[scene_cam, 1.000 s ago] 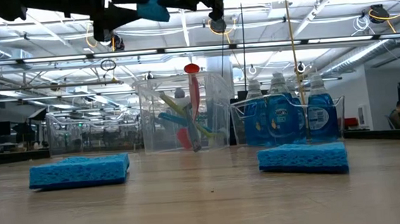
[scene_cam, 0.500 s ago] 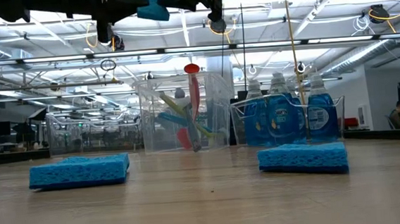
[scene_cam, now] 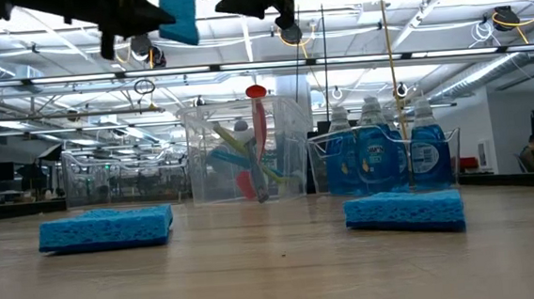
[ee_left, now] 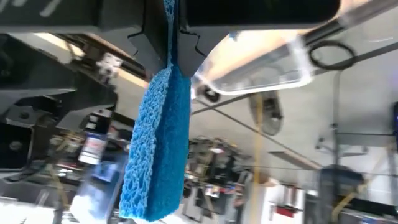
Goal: Pick & Place Kitchen Sink Supplies
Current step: Put the blue sponge into the left transparent bin
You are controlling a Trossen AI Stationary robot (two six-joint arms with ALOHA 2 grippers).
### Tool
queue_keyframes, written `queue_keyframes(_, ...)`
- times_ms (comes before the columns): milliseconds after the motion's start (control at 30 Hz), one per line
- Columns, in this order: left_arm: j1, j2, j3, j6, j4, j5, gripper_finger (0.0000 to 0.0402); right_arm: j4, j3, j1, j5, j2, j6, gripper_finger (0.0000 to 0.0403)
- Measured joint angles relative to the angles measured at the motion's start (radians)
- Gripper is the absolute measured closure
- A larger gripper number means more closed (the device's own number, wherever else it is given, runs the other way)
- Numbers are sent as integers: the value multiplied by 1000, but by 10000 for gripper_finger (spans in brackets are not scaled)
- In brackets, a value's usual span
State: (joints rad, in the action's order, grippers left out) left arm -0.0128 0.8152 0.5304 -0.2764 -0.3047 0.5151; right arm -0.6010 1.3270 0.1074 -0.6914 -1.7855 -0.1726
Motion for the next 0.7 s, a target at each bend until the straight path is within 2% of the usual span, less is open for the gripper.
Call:
queue_keyframes(200,0,-139,0,-17,179,136,394,-3,0,-1,-9,12,1,217)
queue_keyframes(433,0,-258,0,-75,357,289,394,-4,0,-1,-12,25,1,197)
queue_keyframes(567,-15,-287,2,-138,449,324,394,3,0,-1,-12,21,2,200)
queue_keyframes(700,-75,-278,42,-237,602,302,394,-1,0,-1,-12,23,1,203)
